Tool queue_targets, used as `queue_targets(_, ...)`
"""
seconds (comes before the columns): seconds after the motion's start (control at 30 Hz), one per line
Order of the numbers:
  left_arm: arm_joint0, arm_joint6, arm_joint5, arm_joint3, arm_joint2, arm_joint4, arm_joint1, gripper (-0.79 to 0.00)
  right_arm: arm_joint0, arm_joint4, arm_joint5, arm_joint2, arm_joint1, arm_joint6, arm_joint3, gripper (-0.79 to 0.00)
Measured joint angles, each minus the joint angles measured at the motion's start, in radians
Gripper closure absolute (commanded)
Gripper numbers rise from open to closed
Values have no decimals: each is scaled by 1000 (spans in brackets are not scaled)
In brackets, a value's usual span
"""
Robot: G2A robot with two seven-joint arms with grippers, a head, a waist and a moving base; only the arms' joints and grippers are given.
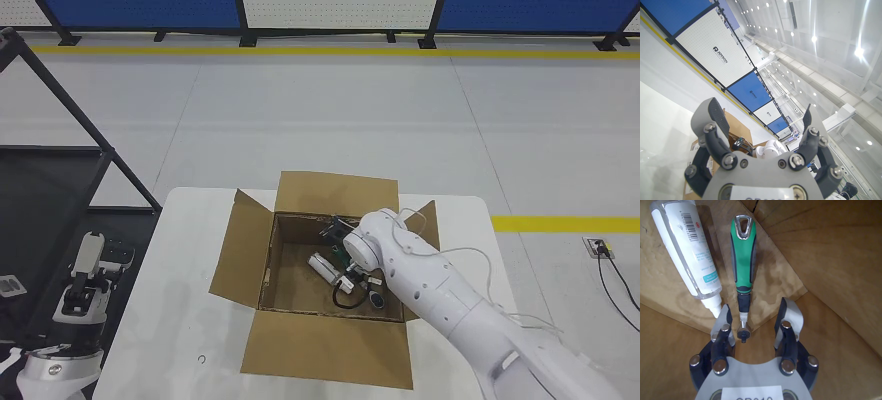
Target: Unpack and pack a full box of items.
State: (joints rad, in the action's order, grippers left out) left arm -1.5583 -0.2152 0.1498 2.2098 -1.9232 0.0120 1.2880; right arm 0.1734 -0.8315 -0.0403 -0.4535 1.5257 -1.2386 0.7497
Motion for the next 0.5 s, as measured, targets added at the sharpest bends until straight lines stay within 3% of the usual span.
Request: queue_targets(0.5,0,0,0,0,0,0,0,-785,2,-2,-37,-7,44,24,-84,-339)
